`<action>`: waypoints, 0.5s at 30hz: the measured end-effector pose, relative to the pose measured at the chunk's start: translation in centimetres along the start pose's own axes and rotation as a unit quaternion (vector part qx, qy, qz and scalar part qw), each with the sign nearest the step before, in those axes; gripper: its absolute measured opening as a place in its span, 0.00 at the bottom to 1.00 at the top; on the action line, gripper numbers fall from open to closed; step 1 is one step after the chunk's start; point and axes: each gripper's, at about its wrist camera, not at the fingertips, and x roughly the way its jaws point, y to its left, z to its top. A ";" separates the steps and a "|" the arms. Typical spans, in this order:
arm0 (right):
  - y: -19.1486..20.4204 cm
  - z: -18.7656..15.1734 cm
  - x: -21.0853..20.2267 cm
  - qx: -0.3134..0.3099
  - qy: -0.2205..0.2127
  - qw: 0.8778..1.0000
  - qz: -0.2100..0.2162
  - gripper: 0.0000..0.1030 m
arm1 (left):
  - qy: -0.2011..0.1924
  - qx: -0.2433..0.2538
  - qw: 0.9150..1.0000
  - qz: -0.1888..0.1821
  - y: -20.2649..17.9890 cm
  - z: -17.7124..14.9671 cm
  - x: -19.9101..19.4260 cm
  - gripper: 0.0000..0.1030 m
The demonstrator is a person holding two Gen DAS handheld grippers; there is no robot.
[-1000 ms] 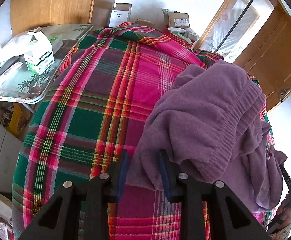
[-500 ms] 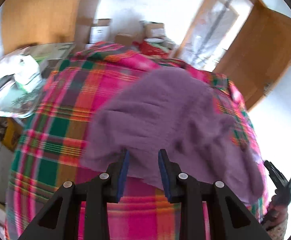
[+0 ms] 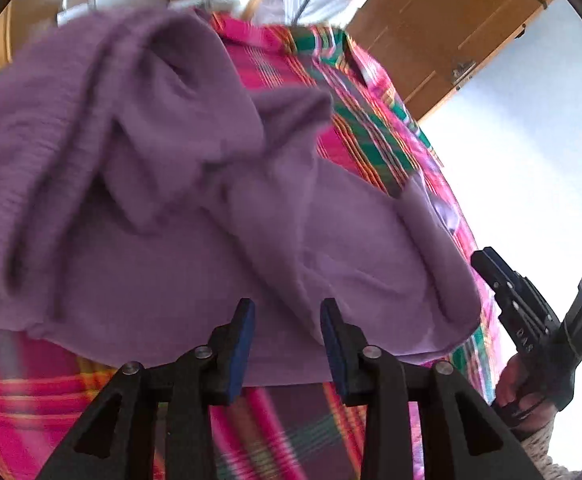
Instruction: Fold clothes
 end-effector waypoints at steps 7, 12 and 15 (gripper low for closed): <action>1.8 -1.6 -0.2 -0.031 0.011 0.997 0.069 0.30 | 0.012 -0.019 1.000 0.008 -0.1 0.7 1.1 0.35; 3.2 -2.3 -0.6 -0.056 0.011 0.994 0.097 0.36 | -0.003 -0.070 0.997 -0.023 0.9 1.6 1.0 0.29; 3.5 -2.3 -1.1 -0.061 0.001 0.993 0.101 0.36 | -0.008 -0.073 0.997 -0.021 0.8 2.0 1.1 0.15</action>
